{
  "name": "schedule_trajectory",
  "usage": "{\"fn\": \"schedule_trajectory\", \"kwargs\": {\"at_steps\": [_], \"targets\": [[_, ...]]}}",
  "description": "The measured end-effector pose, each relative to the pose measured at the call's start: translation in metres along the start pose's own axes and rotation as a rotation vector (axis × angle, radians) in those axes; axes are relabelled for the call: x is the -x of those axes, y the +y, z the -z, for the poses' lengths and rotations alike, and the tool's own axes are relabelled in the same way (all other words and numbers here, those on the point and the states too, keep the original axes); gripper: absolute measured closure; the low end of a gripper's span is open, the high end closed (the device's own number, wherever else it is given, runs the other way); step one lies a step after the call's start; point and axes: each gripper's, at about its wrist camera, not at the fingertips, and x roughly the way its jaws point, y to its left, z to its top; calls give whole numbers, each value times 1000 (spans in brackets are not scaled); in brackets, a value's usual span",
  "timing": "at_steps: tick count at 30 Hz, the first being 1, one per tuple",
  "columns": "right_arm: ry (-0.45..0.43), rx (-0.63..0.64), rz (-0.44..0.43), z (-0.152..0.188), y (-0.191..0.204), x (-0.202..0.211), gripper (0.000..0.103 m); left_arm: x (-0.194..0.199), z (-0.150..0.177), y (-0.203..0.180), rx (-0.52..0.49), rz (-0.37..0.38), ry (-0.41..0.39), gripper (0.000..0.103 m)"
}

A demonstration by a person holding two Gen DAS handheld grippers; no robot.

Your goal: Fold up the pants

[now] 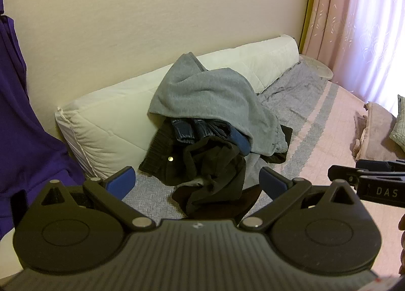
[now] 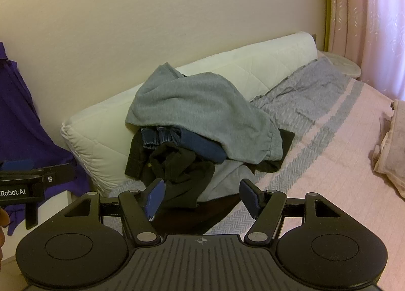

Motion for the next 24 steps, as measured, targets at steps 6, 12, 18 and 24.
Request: {"fn": "schedule_trajectory", "kwargs": {"at_steps": [6, 12, 18, 24], "targets": [[-3, -1, 1, -1, 1, -1, 40, 1, -1, -2, -1, 1, 1, 1], [-3, -4, -2, -2, -3, -1, 40, 2, 1, -2, 0, 4, 1, 1], [-7, -4, -2, 2, -5, 2, 40, 3, 4, -4, -1, 5, -1, 1], [-8, -6, -4, 3, -5, 4, 40, 4, 6, -6, -2, 5, -3, 1]]}}
